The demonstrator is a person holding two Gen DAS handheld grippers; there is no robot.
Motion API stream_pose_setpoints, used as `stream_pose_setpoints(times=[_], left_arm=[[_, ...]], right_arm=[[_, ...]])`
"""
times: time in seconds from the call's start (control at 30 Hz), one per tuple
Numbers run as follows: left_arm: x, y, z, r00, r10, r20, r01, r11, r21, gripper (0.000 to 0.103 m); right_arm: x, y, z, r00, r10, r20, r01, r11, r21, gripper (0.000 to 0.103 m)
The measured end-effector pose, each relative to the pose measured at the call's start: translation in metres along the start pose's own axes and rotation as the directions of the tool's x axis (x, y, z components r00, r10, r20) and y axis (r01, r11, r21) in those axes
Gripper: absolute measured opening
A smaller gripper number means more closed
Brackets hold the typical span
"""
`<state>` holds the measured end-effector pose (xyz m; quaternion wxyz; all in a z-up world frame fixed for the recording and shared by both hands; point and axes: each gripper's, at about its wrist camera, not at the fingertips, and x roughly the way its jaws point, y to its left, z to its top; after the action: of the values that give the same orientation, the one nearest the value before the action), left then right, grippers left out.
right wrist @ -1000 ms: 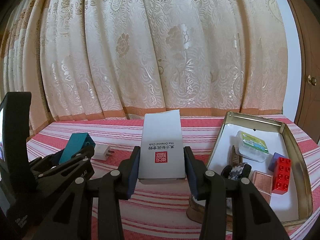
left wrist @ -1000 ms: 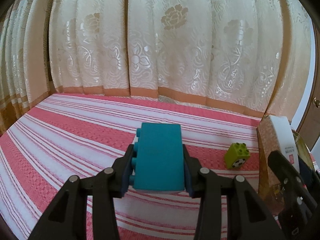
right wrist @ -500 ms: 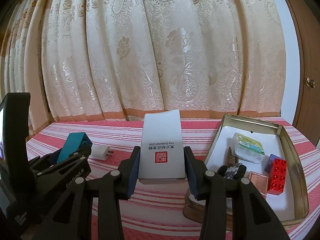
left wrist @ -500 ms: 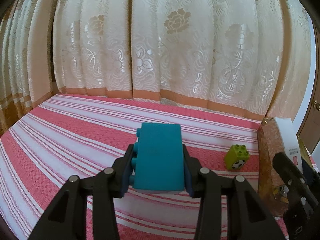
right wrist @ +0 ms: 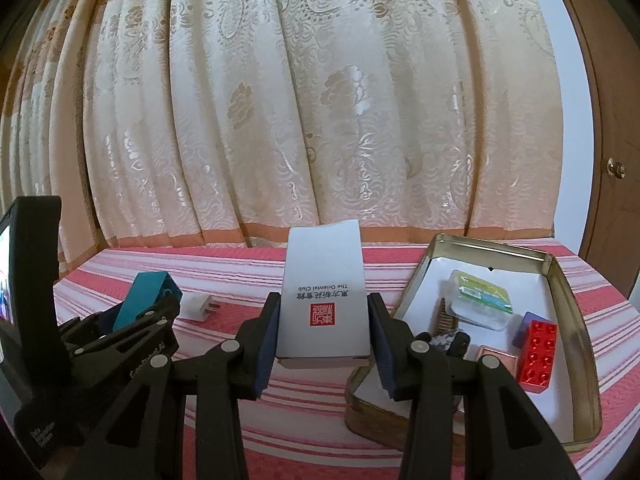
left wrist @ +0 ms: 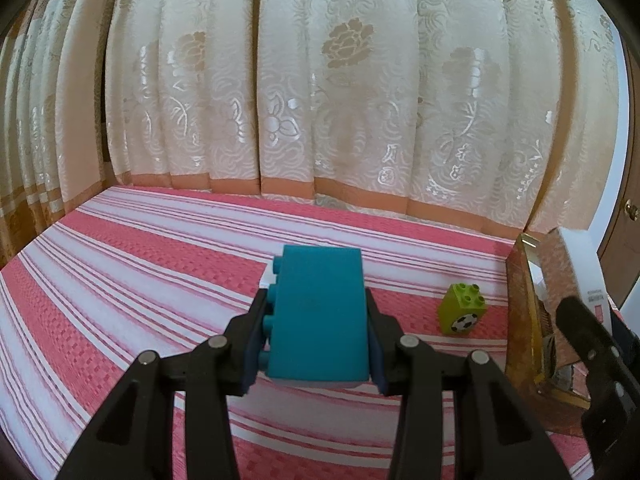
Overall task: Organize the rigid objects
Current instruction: 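Carry the teal brick and white card box over the tray with both tools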
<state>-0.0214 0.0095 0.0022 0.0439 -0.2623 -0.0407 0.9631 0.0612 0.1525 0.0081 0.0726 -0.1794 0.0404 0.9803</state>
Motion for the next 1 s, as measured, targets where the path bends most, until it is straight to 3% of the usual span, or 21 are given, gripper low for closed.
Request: stream_pose_setpoints(times=[1.0], left_arm=[[-0.019, -0.048, -0.008, 0.998, -0.05, 0.037, 0.049, 0.998, 0.031, 0.042]], right_arm=[[-0.021, -0.066, -0.001, 0.996, -0.086, 0.035, 0.084, 0.996, 0.043, 0.045]])
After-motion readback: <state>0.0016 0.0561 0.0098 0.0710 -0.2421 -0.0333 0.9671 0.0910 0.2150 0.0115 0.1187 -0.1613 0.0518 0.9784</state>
